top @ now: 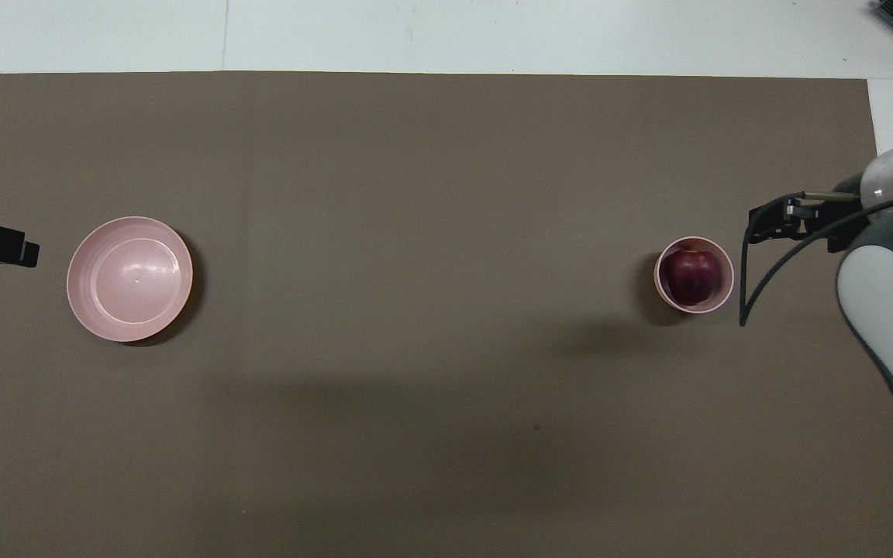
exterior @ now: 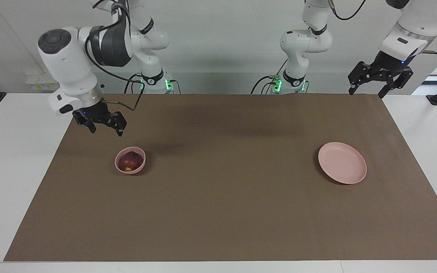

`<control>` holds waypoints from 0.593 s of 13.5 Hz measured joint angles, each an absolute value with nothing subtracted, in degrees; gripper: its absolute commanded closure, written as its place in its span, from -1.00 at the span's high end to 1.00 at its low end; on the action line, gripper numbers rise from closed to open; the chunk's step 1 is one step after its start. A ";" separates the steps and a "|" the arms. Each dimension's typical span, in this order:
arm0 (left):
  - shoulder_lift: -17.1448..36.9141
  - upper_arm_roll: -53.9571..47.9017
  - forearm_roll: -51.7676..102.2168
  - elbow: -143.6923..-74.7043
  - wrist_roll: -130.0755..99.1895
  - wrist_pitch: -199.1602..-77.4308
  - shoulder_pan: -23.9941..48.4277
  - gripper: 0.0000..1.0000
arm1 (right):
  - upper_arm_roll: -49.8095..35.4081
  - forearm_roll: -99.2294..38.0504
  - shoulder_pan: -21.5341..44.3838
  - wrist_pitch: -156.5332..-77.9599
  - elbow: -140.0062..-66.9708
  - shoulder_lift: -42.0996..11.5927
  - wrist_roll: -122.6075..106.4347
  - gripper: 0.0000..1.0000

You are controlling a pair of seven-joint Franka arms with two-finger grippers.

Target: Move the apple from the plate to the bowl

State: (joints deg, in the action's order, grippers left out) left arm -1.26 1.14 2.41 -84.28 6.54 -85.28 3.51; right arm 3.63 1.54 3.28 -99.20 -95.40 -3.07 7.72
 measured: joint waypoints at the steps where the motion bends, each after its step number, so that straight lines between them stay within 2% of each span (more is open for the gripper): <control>1: -1.56 0.95 1.97 -84.38 6.54 -85.19 3.52 1.00 | 3.52 1.55 3.33 -96.33 -93.72 -1.72 7.72 1.00; 5: -2.47 1.60 1.34 -85.23 6.47 -85.19 3.39 1.00 | 3.33 1.49 3.35 -85.66 -86.71 0.50 7.72 1.00; 8: -2.49 1.77 1.34 -85.24 6.47 -85.26 3.35 1.00 | 2.75 1.14 3.37 -85.05 -86.25 1.48 7.72 1.00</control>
